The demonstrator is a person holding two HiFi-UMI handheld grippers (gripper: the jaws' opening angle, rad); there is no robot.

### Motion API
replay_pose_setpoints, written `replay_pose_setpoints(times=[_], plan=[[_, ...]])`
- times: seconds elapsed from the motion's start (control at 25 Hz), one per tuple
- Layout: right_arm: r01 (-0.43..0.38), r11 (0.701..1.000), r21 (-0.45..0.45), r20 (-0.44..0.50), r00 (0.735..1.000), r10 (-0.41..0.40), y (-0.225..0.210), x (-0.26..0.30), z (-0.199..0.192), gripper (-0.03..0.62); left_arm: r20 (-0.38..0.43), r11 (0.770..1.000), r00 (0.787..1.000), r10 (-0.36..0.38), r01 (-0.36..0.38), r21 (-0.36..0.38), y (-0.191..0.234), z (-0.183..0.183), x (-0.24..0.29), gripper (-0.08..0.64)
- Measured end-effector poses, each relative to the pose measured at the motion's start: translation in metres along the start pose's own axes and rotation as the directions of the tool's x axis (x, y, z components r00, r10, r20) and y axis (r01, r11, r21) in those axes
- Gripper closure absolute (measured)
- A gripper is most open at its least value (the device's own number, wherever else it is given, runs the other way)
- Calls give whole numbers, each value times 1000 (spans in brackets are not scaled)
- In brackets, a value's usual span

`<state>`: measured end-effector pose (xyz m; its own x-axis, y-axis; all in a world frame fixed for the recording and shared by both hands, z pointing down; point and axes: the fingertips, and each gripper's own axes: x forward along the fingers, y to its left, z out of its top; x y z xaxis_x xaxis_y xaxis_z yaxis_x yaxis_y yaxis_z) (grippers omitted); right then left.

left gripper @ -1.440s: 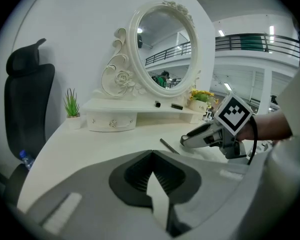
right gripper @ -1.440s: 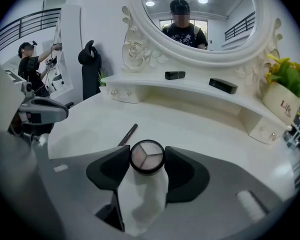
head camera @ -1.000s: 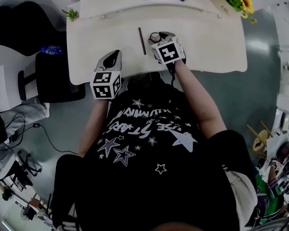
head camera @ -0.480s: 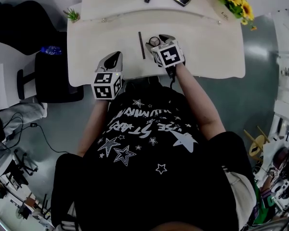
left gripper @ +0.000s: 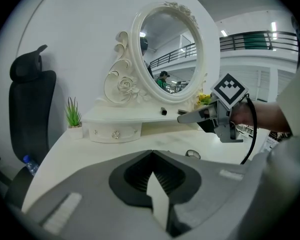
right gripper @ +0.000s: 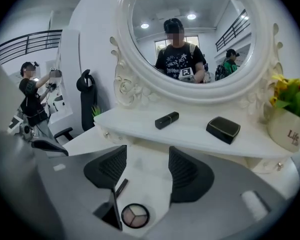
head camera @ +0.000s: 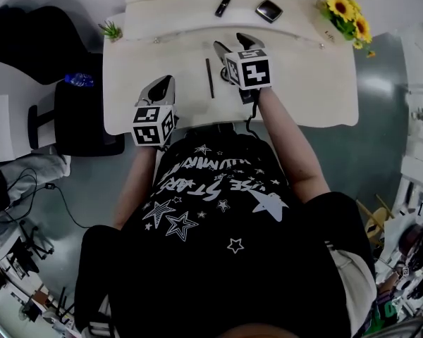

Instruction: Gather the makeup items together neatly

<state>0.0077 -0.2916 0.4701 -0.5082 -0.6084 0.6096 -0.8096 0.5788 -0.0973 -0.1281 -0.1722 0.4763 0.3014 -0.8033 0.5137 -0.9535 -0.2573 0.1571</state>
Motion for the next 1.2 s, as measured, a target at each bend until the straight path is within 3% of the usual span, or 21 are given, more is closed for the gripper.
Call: replay_pose_setpoints(times=[0.44, 0.8, 1.2], plan=[[106, 993, 43, 69, 992, -109, -20, 37, 59, 342, 33, 1000, 999, 18, -18, -14, 26, 25, 9, 558], [196, 975, 105, 30, 979, -200, -33, 64, 60, 356, 11, 1000, 1000, -1, 1, -24, 40, 27, 18, 558], [303, 945, 122, -47, 953, -299, -41, 65, 52, 458, -16, 999, 1000, -25, 25, -33, 48, 15, 15, 558]])
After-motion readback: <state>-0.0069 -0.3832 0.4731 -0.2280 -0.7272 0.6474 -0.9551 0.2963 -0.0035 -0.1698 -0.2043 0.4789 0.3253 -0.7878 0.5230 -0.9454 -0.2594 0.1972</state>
